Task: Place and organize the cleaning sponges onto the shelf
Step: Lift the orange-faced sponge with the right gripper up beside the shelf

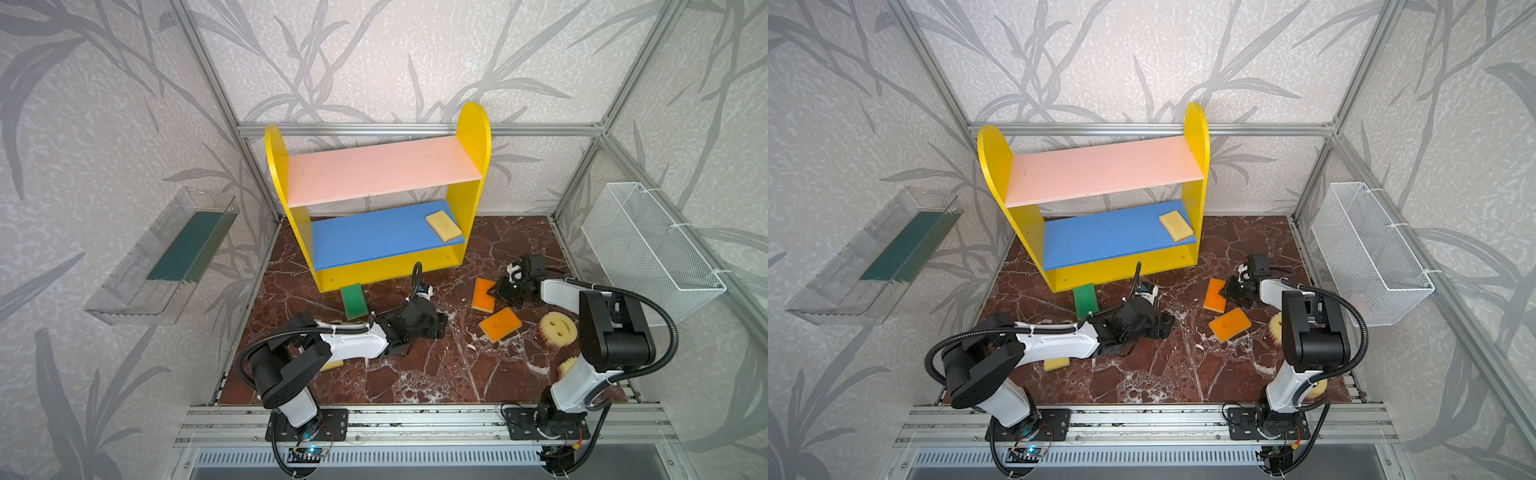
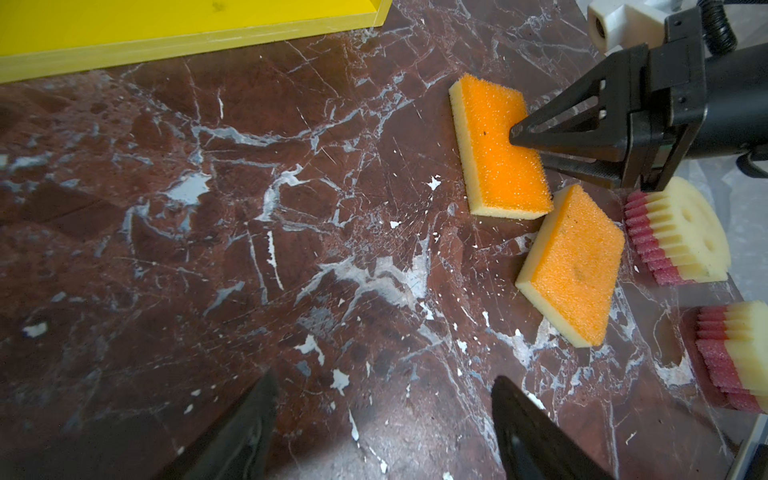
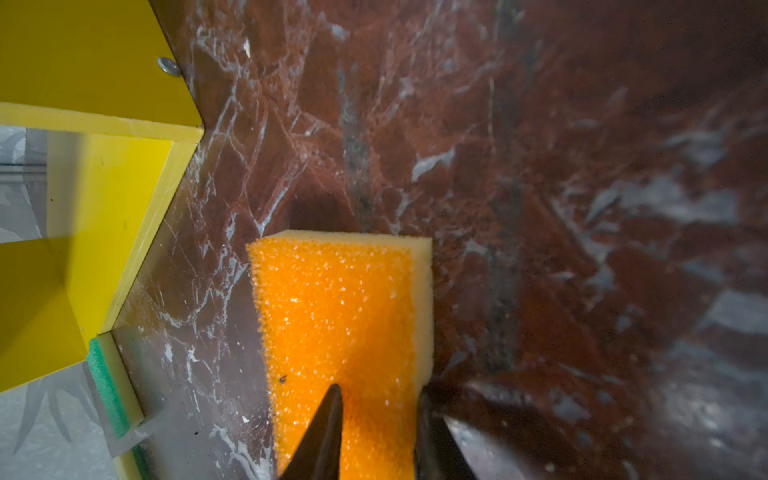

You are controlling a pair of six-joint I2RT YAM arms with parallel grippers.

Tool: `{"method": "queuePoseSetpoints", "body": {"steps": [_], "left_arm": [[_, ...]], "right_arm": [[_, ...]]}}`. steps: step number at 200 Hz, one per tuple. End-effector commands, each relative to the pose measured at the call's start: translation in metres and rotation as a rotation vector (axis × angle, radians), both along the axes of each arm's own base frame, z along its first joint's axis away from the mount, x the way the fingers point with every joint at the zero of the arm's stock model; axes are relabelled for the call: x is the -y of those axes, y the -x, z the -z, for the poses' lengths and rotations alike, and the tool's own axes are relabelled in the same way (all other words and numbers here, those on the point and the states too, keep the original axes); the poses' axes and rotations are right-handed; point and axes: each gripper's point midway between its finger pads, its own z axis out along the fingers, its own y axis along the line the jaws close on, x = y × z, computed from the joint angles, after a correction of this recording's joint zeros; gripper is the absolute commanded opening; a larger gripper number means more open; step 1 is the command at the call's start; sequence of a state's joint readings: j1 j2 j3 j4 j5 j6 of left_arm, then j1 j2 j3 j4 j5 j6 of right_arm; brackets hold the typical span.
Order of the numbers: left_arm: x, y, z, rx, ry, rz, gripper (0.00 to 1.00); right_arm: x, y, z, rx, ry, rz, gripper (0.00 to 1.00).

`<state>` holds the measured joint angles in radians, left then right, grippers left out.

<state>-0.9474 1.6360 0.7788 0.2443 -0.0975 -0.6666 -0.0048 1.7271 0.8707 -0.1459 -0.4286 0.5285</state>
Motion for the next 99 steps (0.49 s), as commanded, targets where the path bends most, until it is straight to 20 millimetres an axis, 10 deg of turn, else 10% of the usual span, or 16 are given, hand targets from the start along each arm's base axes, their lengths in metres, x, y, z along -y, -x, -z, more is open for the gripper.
{"method": "queuePoseSetpoints", "body": {"steps": [1, 99], "left_arm": [[-0.001, -0.003, -0.015, 0.016, 0.046, -0.015, 0.83], [0.020, 0.008, -0.066, 0.056, 0.168, 0.141, 0.69]], "right_arm": [[0.001, 0.001, 0.008, -0.023, 0.014, -0.001, 0.12], [-0.031, 0.028, -0.068, 0.164, -0.089, -0.066, 0.02]]}}
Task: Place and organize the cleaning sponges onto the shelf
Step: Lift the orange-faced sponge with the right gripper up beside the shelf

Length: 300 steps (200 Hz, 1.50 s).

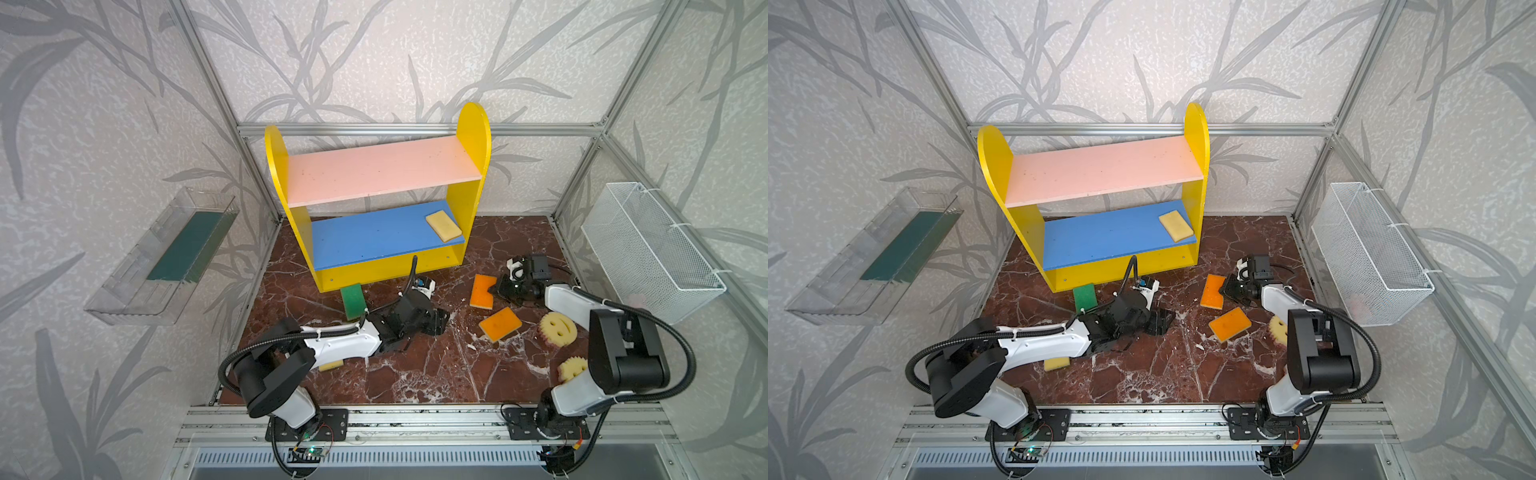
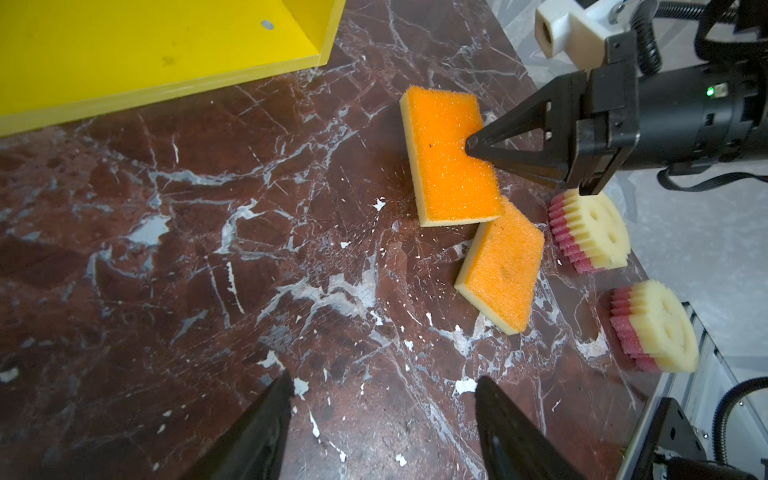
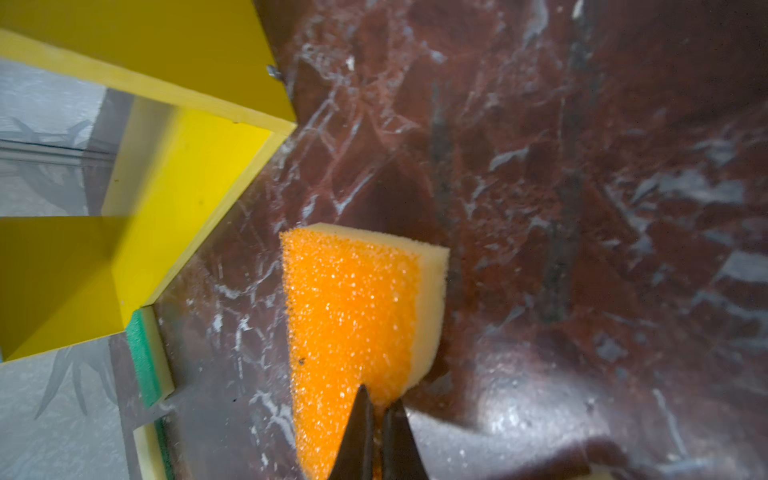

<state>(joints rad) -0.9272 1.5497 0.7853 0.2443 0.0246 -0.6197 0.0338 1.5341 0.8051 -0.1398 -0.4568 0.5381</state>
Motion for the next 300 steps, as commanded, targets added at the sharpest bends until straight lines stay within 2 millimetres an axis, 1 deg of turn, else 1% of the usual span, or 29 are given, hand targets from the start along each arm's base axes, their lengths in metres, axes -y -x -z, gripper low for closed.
{"method": "queuePoseSetpoints", "body": {"steps": [1, 13, 29, 42, 45, 67, 80, 100, 122, 150, 178, 210, 233, 265, 282, 300], "left_arm": [[0.009, 0.001, -0.029, 0.029, 0.080, 0.036, 0.69], [0.013, 0.005, -0.036, 0.037, 0.136, 0.063, 0.73], [0.021, 0.014, -0.053, 0.072, 0.258, 0.116, 0.80], [0.022, 0.016, -0.064, 0.090, 0.335, 0.115, 0.83], [0.021, 0.016, -0.064, 0.089, 0.342, 0.113, 0.83], [0.024, 0.018, -0.070, 0.094, 0.407, 0.118, 0.84], [0.024, 0.019, -0.073, 0.100, 0.447, 0.118, 0.84], [0.020, 0.019, -0.079, 0.126, 0.531, 0.107, 0.84], [0.019, 0.018, -0.085, 0.131, 0.598, 0.109, 0.84], [0.018, 0.015, -0.095, 0.152, 0.646, 0.108, 0.83], [0.024, 0.011, -0.096, 0.146, 0.642, 0.116, 0.81], [0.016, 0.002, -0.095, 0.159, 0.653, 0.073, 0.80], [0.010, -0.005, -0.096, 0.170, 0.665, 0.039, 0.76], [0.005, -0.012, -0.101, 0.190, 0.689, 0.004, 0.64], [0.005, -0.014, -0.101, 0.191, 0.685, -0.001, 0.55], [0.004, -0.017, -0.099, 0.193, 0.681, -0.014, 0.44]], "right_arm": [[-0.013, 0.016, -0.020, 0.034, -0.062, -0.024, 0.02], [-0.020, 0.024, -0.027, 0.053, -0.098, -0.036, 0.02], [-0.030, 0.032, -0.039, 0.084, -0.175, -0.042, 0.02], [-0.038, 0.035, -0.050, 0.119, -0.242, -0.047, 0.02], [-0.040, 0.036, -0.054, 0.130, -0.261, -0.048, 0.02], [-0.049, 0.036, -0.074, 0.182, -0.371, -0.054, 0.02], [-0.056, 0.034, -0.090, 0.215, -0.435, -0.071, 0.02], [-0.066, 0.032, -0.109, 0.250, -0.495, -0.100, 0.02], [-0.077, 0.032, -0.125, 0.275, -0.541, -0.132, 0.02], [-0.094, 0.035, -0.136, 0.284, -0.575, -0.180, 0.02], [-0.103, 0.034, -0.146, 0.299, -0.614, -0.203, 0.02], [-0.114, 0.038, -0.151, 0.304, -0.633, -0.260, 0.02], [-0.118, 0.039, -0.153, 0.311, -0.658, -0.284, 0.02], [-0.120, 0.041, -0.150, 0.305, -0.650, -0.295, 0.02], [-0.122, 0.043, -0.150, 0.307, -0.649, -0.304, 0.02], [-0.125, 0.043, -0.150, 0.307, -0.648, -0.314, 0.02]]}}
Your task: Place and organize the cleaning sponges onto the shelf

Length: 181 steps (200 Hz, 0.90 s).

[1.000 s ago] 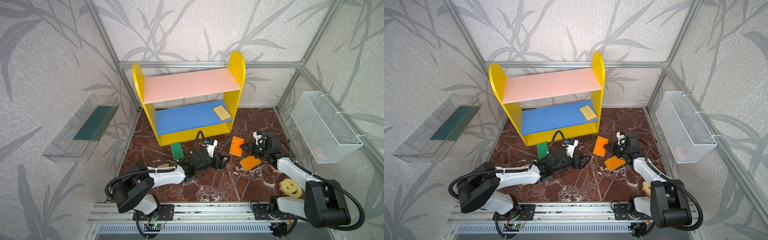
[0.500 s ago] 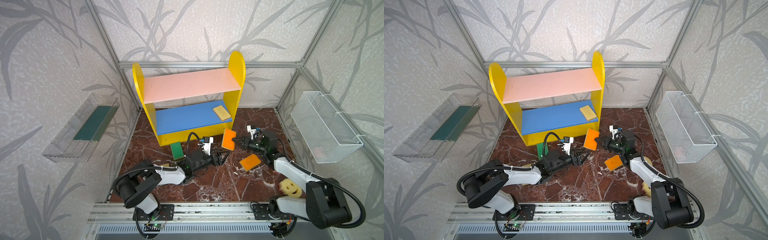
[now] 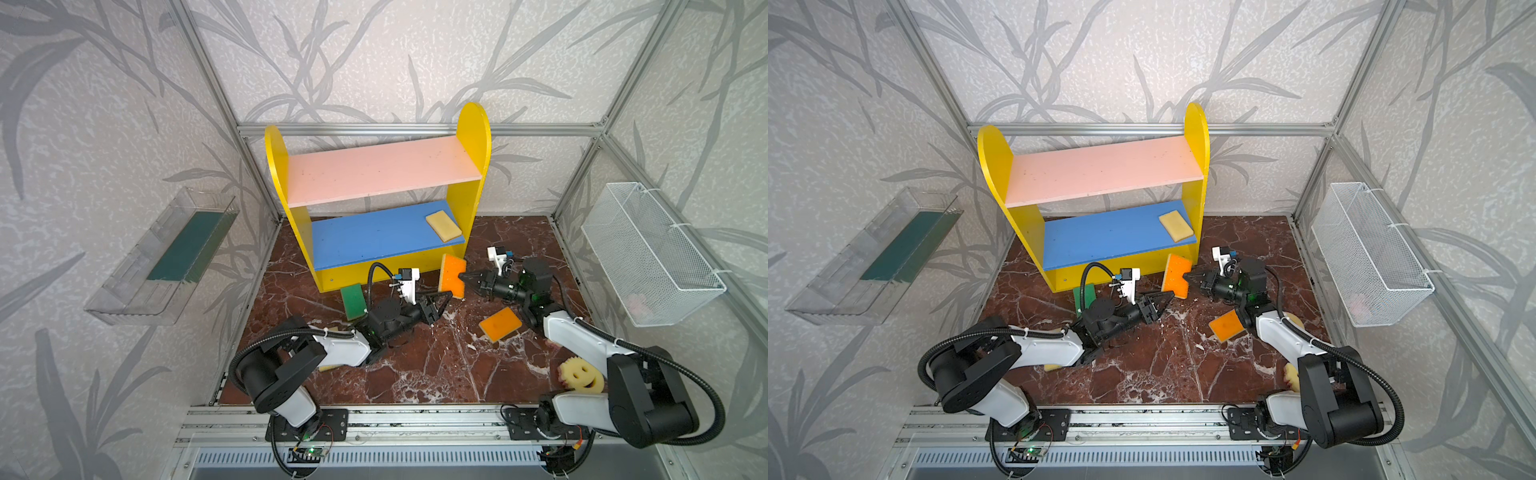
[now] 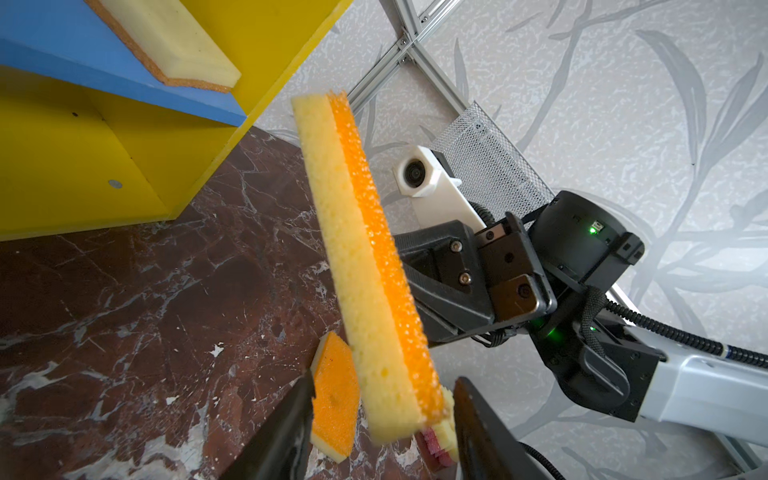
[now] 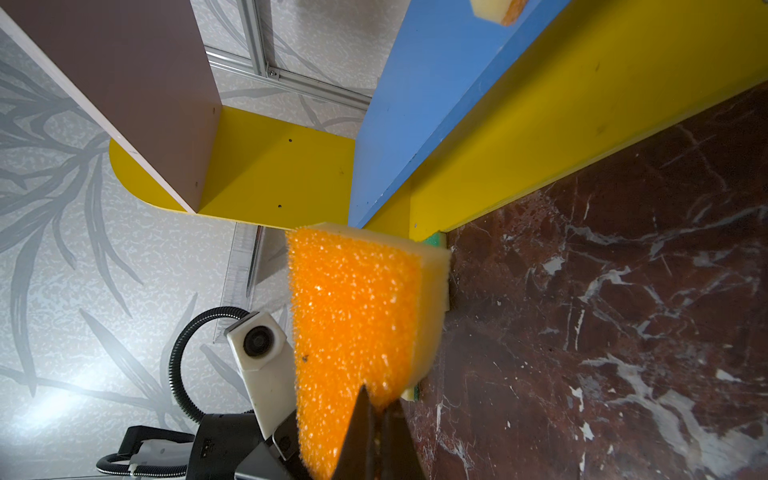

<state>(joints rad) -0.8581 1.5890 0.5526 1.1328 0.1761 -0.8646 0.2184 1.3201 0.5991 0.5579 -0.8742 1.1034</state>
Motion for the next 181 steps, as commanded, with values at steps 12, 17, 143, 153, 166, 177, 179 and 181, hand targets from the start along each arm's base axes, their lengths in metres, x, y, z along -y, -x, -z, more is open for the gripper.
{"method": "queuePoseSetpoints", "body": {"steps": [12, 17, 143, 153, 166, 177, 179, 181], "left_arm": [[-0.003, -0.008, -0.008, 0.024, 0.034, -0.041, 0.38], [-0.003, -0.008, -0.008, 0.023, 0.034, -0.042, 0.36], [-0.051, 0.002, 0.027, 0.019, -0.384, -0.222, 0.17], [-0.066, 0.004, 0.035, 0.029, -0.536, -0.284, 0.17], [-0.080, 0.009, 0.046, 0.031, -0.712, -0.323, 0.16], [-0.089, 0.012, 0.053, 0.040, -0.816, -0.353, 0.16], [-0.090, 0.013, 0.054, 0.042, -0.834, -0.358, 0.16], [-0.091, 0.013, 0.055, 0.042, -0.850, -0.362, 0.16]], "right_arm": [[-0.008, 0.001, -0.014, 0.063, -0.011, -0.040, 0.03], [-0.008, 0.001, -0.013, 0.061, -0.009, -0.040, 0.03], [0.003, 0.001, 0.002, 0.048, 0.038, -0.020, 0.71], [0.010, 0.001, 0.011, 0.024, 0.057, -0.008, 0.71], [0.022, 0.000, 0.022, -0.005, 0.069, 0.012, 0.72], [0.032, -0.001, 0.031, -0.028, 0.070, 0.034, 0.72], [0.033, 0.000, 0.033, -0.033, 0.070, 0.035, 0.72], [0.035, -0.001, 0.034, -0.035, 0.071, 0.039, 0.72]]}}
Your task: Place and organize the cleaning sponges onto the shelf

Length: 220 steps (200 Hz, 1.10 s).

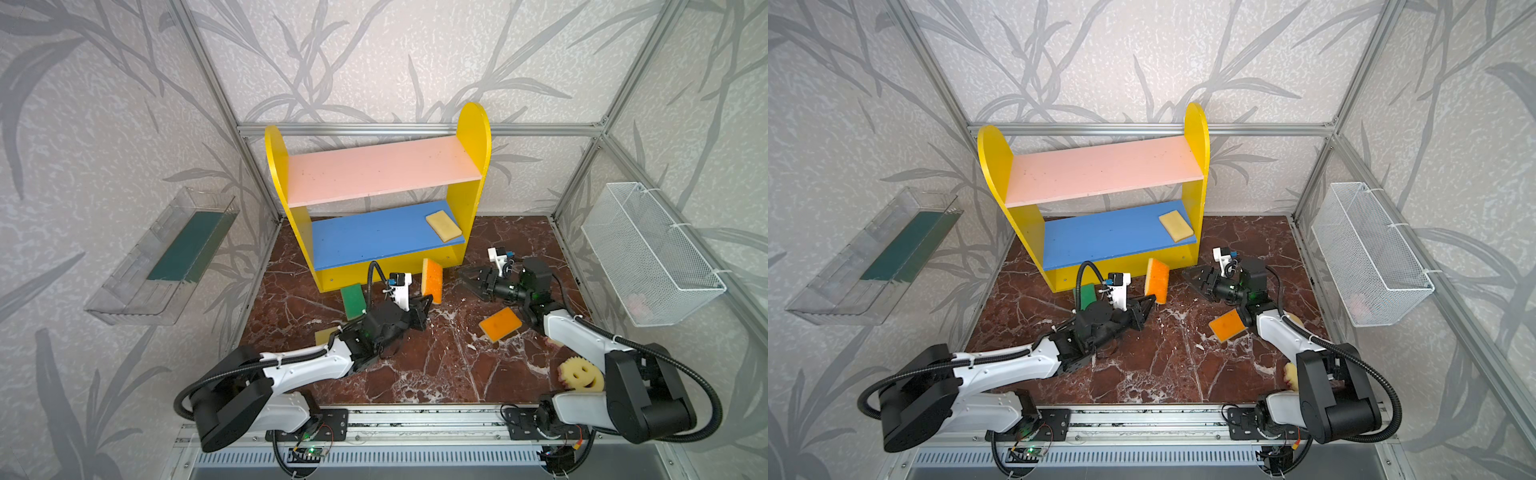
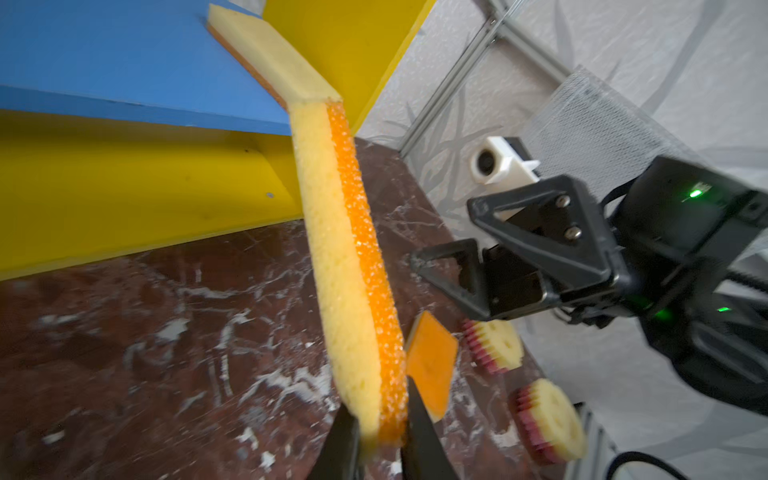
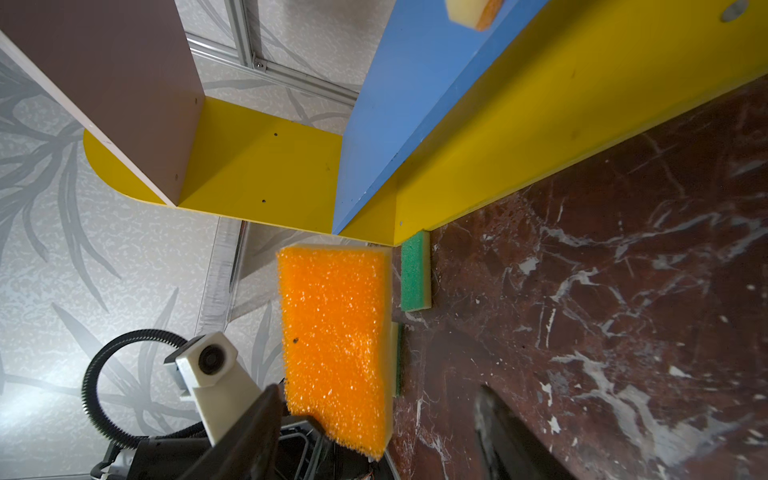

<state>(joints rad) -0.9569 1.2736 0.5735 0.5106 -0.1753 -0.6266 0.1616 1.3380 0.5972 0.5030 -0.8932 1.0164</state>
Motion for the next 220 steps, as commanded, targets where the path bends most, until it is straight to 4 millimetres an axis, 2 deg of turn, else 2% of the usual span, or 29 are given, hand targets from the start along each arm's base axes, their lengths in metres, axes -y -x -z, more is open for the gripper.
{"method": "queuePoseSetpoints", "body": {"steps": [1, 36, 54, 83, 99, 115, 128, 144, 165, 188, 208, 220], "left_arm": [[-0.047, 0.000, 0.045, -0.015, -0.449, -0.158, 0.16], [-0.058, 0.003, 0.071, -0.002, -0.780, -0.232, 0.13], [-0.050, 0.002, 0.084, 0.003, -0.915, -0.225, 0.13], [-0.032, 0.000, 0.097, -0.007, -1.007, -0.237, 0.14], [-0.013, 0.003, 0.108, -0.032, -0.990, -0.170, 0.23], [0.008, 0.007, 0.122, -0.074, -0.958, -0.089, 0.40], [0.024, 0.011, 0.128, -0.085, -0.949, -0.042, 0.57], [0.042, 0.017, 0.129, -0.083, -0.924, 0.009, 0.70], [0.060, 0.022, 0.124, -0.092, -0.871, 0.057, 0.75], [0.069, 0.025, 0.111, -0.092, -0.803, 0.082, 0.76], [0.065, 0.023, 0.099, -0.119, -0.721, 0.087, 0.75], [0.050, 0.017, 0.097, -0.170, -0.651, 0.073, 0.71]], "right_arm": [[0.018, 0.006, 0.019, -0.040, 0.022, 0.019, 0.72], [0.028, 0.012, 0.043, -0.093, 0.071, 0.035, 0.72], [0.031, 0.016, 0.053, -0.117, 0.106, 0.037, 0.72], [0.041, 0.020, 0.062, -0.153, 0.132, 0.057, 0.72], [0.048, 0.021, 0.064, -0.168, 0.138, 0.074, 0.72], [0.053, 0.022, 0.068, -0.181, 0.146, 0.087, 0.72], [0.056, 0.022, 0.070, -0.188, 0.152, 0.094, 0.72], [0.057, 0.023, 0.071, -0.192, 0.158, 0.098, 0.72], [0.060, 0.024, 0.074, -0.196, 0.193, 0.109, 0.72], [0.066, 0.027, 0.076, -0.193, 0.257, 0.128, 0.72], [0.067, 0.033, 0.079, -0.201, 0.329, 0.135, 0.66], [0.061, 0.039, 0.081, -0.205, 0.366, 0.127, 0.61]]}}
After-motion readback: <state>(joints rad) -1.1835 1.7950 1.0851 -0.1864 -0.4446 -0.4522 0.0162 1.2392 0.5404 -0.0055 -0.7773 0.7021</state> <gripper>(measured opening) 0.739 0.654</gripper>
